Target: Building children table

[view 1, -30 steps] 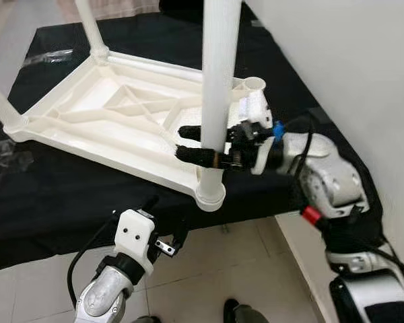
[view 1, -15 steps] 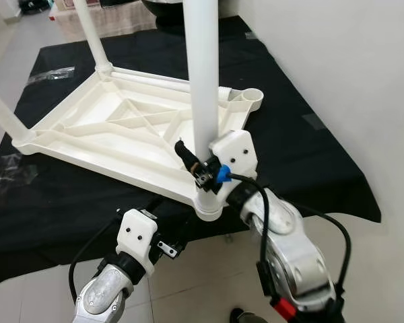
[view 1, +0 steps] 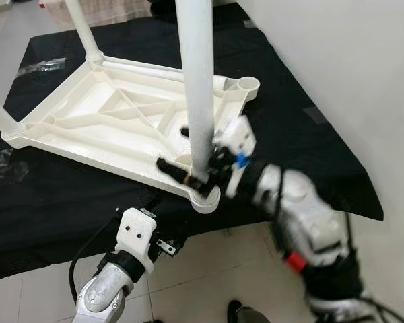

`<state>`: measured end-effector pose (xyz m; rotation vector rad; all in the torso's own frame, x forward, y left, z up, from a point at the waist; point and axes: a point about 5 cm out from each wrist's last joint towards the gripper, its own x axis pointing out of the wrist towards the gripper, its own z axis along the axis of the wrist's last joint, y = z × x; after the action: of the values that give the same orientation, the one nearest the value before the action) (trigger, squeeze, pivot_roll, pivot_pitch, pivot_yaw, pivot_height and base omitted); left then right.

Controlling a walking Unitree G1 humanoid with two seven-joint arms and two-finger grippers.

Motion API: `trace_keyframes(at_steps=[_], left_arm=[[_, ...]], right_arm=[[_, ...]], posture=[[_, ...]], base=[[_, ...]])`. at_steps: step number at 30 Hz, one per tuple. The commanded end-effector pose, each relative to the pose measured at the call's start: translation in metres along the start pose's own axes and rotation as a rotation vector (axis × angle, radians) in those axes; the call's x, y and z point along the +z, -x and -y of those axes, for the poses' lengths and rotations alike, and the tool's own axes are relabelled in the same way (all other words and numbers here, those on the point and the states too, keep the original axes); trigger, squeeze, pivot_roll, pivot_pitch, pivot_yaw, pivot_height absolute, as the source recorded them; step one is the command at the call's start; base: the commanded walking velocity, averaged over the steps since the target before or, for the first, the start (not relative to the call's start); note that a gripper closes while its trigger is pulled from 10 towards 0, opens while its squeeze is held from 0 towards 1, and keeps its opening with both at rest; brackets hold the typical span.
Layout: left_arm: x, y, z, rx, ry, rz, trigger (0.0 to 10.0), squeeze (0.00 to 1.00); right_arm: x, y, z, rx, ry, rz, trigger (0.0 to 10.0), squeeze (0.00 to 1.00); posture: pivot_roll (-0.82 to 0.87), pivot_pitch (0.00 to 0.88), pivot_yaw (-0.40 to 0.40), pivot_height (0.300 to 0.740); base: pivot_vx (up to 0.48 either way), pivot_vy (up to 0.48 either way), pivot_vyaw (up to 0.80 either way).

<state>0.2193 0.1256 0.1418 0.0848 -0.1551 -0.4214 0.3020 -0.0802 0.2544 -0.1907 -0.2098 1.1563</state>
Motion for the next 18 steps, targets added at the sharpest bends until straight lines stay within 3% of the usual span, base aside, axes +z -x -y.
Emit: trace_keyframes(at_steps=[1, 5, 9, 10, 11, 12, 18], left_arm=[[-0.003, 0.003, 0.001, -0.002, 0.0, -0.02, 10.0, 0.0], [-0.003, 0.003, 0.001, 0.0, 0.003, -0.018, 10.0, 0.0], [-0.002, 0.003, 0.002, 0.0, 0.003, -0.017, 10.0, 0.0], [-0.002, 0.003, 0.002, 0.001, 0.003, -0.018, 10.0, 0.0], [-0.002, 0.003, 0.002, 0.001, 0.003, -0.018, 10.0, 0.0], [-0.002, 0.003, 0.002, 0.0, 0.003, -0.019, 10.0, 0.0], [-0.002, 0.004, 0.003, -0.003, 0.004, -0.02, 10.0, 0.0]], right_arm=[[-0.001, 0.002, 0.002, 0.058, -0.009, 0.007, 10.0, 0.0], [0.005, 0.015, 0.027, 0.155, 0.003, -0.03, 10.0, 0.0], [0.012, 0.017, 0.035, 0.208, 0.009, -0.024, 10.0, 0.0], [0.014, 0.017, 0.04, 0.235, -0.008, -0.012, 8.6, 0.0], [0.015, 0.018, 0.044, 0.247, -0.01, -0.004, 2.6, 0.0], [0.015, 0.018, 0.047, 0.248, -0.014, -0.002, 0.0, 0.0], [0.011, 0.024, 0.051, 0.318, -0.043, -0.015, 0.0, 0.0]], posture=[[0.04, 0.241, 0.024, 0.74], [0.05, 0.244, 0.019, 0.74], [0.05, 0.247, 0.022, 0.74], [0.05, 0.249, 0.023, 0.74], [0.05, 0.247, 0.022, 0.74], [0.06, 0.247, 0.022, 0.74], [0.06, 0.255, 0.027, 0.74]], base=[[0.0, 0.0, 0.0], [0.0, 0.0, 0.0], [0.0, 0.0, 0.0], [0.0, 0.0, 0.0], [0.0, 0.0, 0.0], [0.0, 0.0, 0.0], [0.0, 0.0, 0.0]])
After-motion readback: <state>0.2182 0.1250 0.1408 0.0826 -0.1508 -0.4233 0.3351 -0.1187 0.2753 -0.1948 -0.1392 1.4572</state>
